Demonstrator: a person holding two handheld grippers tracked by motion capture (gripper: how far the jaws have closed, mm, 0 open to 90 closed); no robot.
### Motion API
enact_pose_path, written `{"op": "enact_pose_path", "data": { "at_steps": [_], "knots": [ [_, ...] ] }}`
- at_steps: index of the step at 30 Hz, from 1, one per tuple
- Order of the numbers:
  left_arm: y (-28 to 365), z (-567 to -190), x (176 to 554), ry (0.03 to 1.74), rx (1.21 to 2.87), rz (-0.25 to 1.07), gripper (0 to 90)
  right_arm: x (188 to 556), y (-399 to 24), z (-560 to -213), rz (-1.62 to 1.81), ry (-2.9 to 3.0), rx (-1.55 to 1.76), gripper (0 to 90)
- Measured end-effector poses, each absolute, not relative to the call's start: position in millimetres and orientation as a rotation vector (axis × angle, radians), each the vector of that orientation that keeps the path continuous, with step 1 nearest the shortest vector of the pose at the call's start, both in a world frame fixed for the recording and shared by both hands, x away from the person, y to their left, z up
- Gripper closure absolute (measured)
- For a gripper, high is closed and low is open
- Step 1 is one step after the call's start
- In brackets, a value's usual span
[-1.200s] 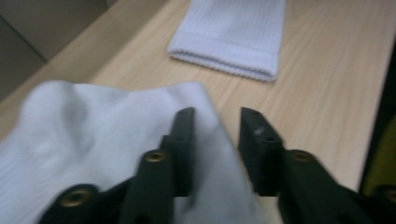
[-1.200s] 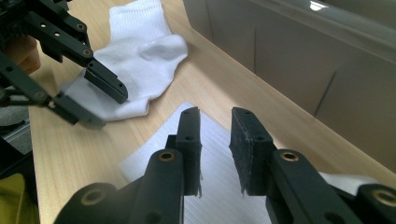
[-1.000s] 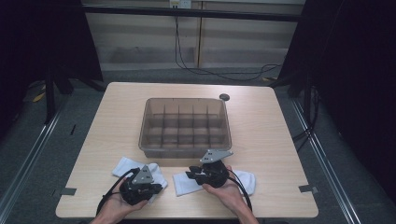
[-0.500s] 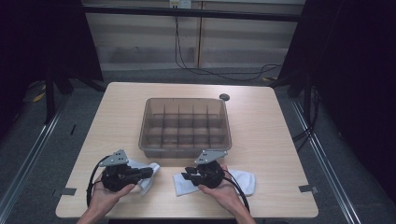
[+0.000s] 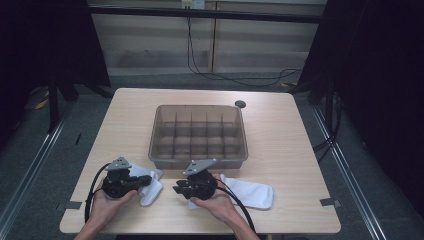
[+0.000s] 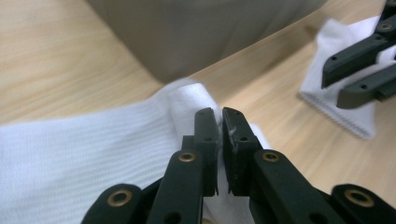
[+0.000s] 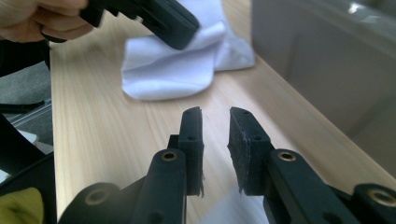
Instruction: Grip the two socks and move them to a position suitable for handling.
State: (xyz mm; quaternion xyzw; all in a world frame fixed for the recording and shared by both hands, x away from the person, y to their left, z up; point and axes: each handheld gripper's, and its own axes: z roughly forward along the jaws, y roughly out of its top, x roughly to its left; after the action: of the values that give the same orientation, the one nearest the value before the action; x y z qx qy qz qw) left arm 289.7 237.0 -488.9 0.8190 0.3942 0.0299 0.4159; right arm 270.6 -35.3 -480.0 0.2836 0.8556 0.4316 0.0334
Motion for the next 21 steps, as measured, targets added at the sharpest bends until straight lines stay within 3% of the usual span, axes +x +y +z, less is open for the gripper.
{"op": "enact_pose_path", "data": {
  "at_steps": [11, 21],
  "knots": [
    [238, -496, 292, 0.993, 2.073, 0.047, 84.5, 284, 12, -490, 1.291, 2.728, 0.837, 60.6],
    [239, -497, 293, 0.999, 2.062, 0.028, 84.1, 293, 24, -501, 1.293, 2.726, 0.854, 60.7]
  ]
}}
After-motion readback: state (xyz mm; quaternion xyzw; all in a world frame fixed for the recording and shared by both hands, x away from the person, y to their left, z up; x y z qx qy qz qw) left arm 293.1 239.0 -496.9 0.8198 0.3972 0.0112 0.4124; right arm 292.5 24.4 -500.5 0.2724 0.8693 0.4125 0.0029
